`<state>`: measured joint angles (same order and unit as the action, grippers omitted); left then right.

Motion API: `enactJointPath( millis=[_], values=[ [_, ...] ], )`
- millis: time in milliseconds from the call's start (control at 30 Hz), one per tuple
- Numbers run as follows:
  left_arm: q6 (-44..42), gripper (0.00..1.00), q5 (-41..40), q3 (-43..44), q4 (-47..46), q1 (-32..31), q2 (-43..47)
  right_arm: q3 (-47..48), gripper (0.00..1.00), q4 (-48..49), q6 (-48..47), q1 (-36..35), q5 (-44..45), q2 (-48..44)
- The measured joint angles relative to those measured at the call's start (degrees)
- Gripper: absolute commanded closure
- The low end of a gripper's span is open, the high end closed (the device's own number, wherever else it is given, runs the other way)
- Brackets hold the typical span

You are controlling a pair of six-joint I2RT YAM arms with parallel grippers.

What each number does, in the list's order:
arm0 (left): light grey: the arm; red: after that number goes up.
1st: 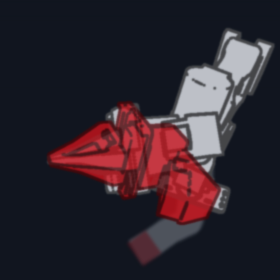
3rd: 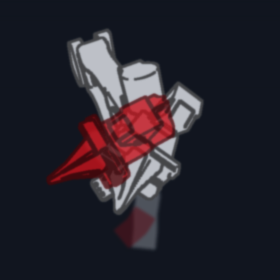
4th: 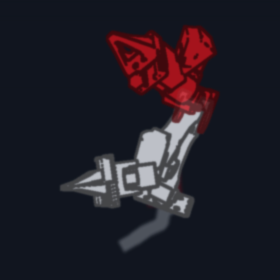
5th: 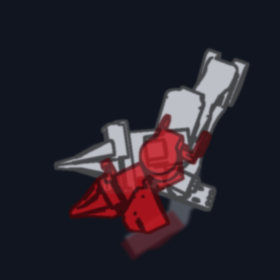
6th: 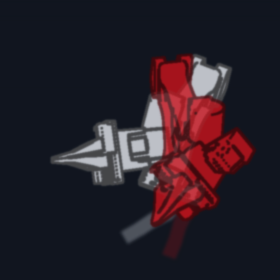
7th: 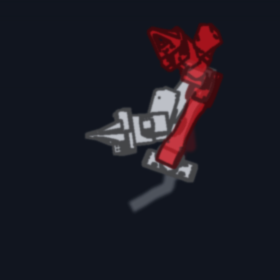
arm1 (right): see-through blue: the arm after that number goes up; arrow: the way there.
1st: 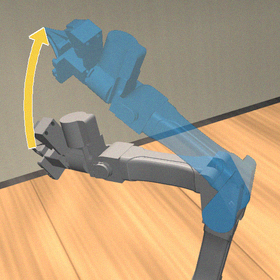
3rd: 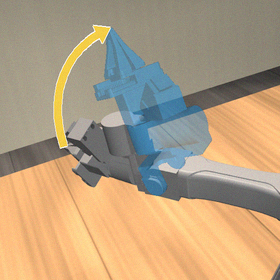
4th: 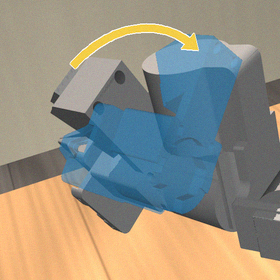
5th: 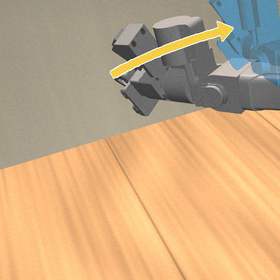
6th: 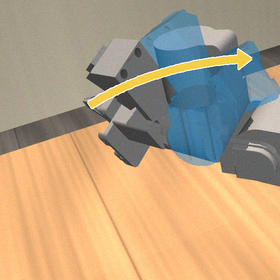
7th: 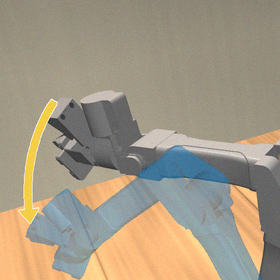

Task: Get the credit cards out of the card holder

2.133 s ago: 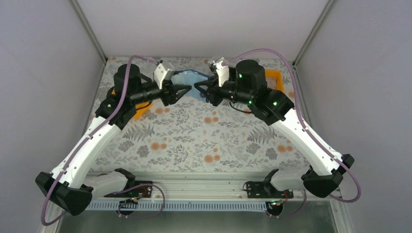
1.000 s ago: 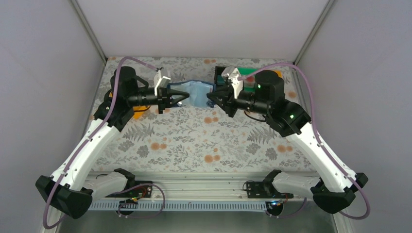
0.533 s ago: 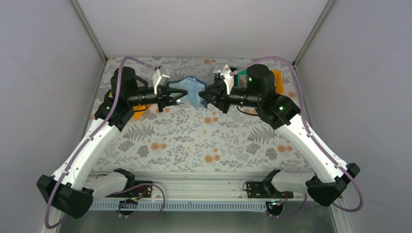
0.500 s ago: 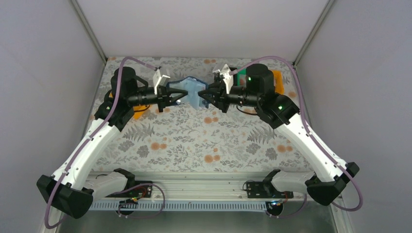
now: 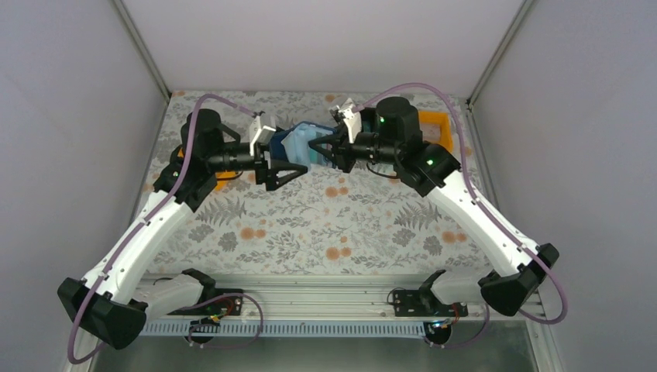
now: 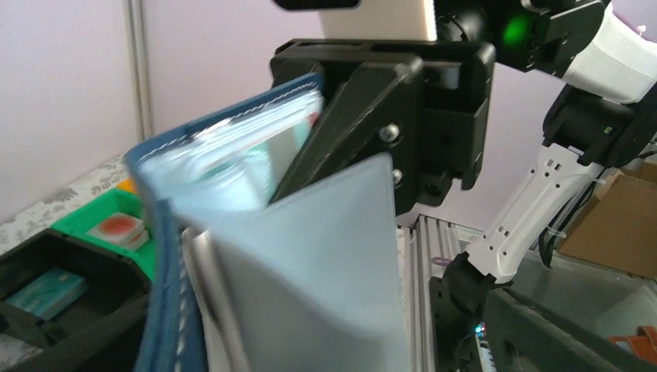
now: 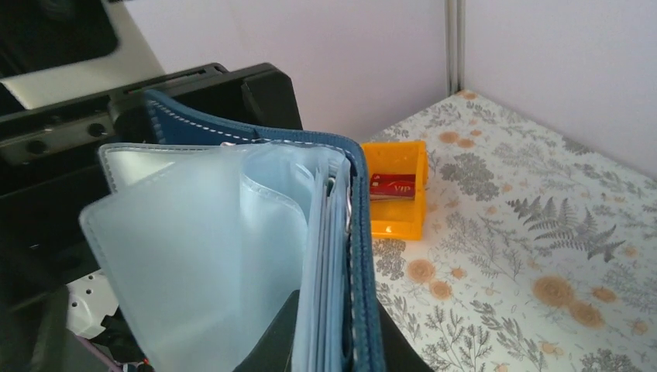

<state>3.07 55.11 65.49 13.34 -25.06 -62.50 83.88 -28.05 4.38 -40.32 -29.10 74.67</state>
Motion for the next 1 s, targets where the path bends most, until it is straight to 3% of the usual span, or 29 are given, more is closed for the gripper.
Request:
enactJointPath(
  millis=[167, 467, 567, 700, 833, 933, 1000],
  values=[
    [0.1, 0.04, -2.3, -0.7, 0.1, -0.2, 0.0, 0.1, 0.96, -0.1, 1.2, -0.4, 0.0, 2.2],
    [-2.8, 0.78, -9.4, -0.8, 2.8, -0.6, 0.0, 1.7, 0.96, -0.7, 1.1, -1.8, -2.2, 3.1],
    [-3.8, 0.96, -10.6, -0.7, 3.7, -0.3, 0.2, 1.9, 0.91, -1.7, 0.5, -1.6, -2.1, 2.7],
    [-4.3, 0.98, -9.7, -0.3, 4.4, -0.4, 0.4, 1.8, 0.74, -3.9, -0.9, -0.6, -3.3, 1.4],
    [-3.9, 0.98, -7.6, -0.3, 4.8, -0.4, 0.3, 1.7, 0.65, -5.0, -2.3, 0.3, -5.1, -0.3],
    [-3.1, 0.98, -5.8, -0.3, 4.4, -0.1, 0.3, 0.9, 0.63, -5.6, -3.6, 1.0, -5.9, -2.2],
    [-2.4, 0.98, -4.7, -0.3, 4.3, 0.1, 0.3, -0.4, 0.71, -5.9, -4.1, 1.5, -6.3, -3.7]
  ],
)
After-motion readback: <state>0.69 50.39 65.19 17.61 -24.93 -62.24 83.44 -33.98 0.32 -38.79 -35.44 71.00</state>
